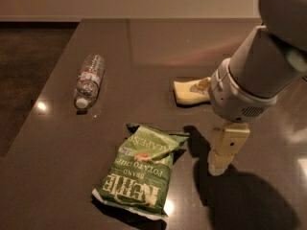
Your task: Move green jalapeno chip bag near water bottle
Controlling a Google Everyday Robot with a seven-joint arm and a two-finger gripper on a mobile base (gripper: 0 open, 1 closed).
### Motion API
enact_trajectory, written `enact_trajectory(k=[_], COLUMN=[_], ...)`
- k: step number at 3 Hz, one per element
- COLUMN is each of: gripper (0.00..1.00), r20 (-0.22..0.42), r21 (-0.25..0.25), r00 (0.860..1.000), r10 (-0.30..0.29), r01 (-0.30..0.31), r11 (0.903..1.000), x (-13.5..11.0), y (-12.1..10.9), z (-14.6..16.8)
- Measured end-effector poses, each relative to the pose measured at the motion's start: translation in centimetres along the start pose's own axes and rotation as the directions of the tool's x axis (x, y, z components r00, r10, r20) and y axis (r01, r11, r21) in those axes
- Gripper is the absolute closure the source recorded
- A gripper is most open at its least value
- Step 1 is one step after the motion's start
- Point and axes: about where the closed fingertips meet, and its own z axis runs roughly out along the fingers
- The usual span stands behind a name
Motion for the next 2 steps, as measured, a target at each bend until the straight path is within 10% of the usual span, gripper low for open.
enact_trajectory(k=[2], gripper=[0.0], r20=[0.048], r21=[-0.022], r00=[0.999], r10=[-0.022], r01=[0.024], r11=[0.9995], x=[-1.2], y=[0.5], z=[0.8])
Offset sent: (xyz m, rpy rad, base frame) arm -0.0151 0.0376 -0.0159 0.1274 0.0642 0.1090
